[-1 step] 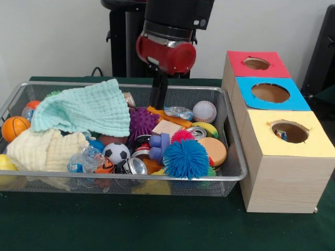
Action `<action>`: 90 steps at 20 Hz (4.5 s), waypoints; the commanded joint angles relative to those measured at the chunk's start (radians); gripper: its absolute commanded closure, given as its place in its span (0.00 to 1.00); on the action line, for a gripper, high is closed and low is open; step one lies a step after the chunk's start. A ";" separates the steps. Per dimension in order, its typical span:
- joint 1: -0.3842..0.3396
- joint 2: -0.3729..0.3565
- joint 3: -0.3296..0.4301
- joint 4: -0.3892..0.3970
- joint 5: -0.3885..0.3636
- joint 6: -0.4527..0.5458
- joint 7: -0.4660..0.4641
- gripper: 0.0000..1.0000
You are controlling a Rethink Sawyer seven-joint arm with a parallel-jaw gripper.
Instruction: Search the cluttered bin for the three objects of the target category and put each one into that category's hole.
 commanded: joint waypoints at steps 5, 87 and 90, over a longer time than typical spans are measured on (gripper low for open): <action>-0.090 0.009 0.260 0.135 -0.239 -0.144 -0.057 0.00; -0.044 -0.015 0.156 0.239 -0.325 -0.252 0.066 1.00; -0.059 -0.053 0.169 0.283 -0.328 -0.241 0.060 1.00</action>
